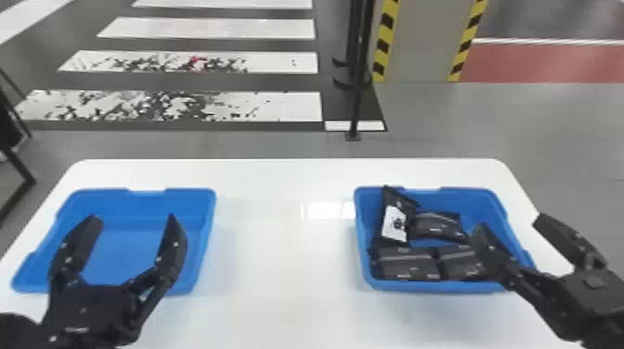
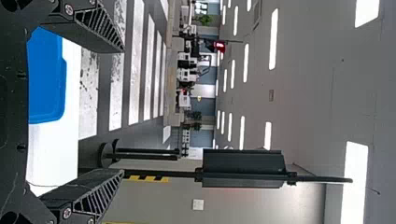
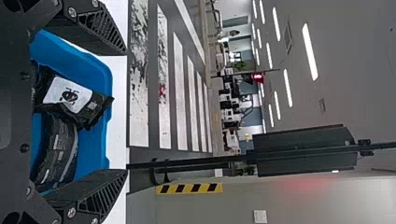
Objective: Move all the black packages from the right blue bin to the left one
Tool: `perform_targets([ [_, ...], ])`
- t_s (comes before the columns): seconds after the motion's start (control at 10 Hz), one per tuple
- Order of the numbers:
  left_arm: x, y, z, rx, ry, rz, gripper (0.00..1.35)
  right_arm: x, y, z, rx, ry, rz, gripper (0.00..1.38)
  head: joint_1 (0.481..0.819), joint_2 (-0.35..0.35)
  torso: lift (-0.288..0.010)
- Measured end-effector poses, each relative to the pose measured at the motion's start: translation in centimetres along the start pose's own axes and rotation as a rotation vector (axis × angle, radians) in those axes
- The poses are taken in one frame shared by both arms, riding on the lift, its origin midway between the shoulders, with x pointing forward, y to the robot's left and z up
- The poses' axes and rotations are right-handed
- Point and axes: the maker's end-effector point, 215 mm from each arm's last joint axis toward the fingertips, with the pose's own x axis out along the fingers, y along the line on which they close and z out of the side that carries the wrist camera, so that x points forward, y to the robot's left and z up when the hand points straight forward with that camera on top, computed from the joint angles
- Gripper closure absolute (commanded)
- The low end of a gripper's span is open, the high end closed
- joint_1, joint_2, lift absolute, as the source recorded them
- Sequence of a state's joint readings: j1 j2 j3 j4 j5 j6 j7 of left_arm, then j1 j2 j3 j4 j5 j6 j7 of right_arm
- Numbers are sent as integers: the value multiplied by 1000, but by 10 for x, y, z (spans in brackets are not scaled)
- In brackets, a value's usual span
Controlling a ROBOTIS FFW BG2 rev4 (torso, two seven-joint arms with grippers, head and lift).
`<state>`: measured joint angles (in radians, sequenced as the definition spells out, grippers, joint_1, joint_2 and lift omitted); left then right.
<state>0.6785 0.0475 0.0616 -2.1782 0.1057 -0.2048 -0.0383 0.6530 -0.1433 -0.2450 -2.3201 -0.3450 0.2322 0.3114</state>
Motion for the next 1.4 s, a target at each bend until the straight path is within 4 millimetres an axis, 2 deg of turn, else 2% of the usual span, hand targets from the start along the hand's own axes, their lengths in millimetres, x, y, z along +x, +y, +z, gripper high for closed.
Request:
perform_targets([
  [0.6,0,1,0,1,0,1,122,1,0,-3,8,15,1,136,695,-12,-132],
  [0.8,0,1,0,2,0,1,124,15,4,-16,35,63,21,130,695,-3,-132],
  [0.9,0,0,1,1,-2,0,122,29,10,-27,60,104,49,136,695,12,-132],
  [1.1,1,-2,1,-2,-4,-4,122,56,23,-67,105,274,99,140,695,36,-132],
  [1.3,1,-3,1,-1,-2,-6,122,73,28,-105,123,428,123,263,695,55,-132],
  [1.4,1,-3,0,-1,-1,-6,122,78,28,-123,136,492,126,275,695,59,-132],
])
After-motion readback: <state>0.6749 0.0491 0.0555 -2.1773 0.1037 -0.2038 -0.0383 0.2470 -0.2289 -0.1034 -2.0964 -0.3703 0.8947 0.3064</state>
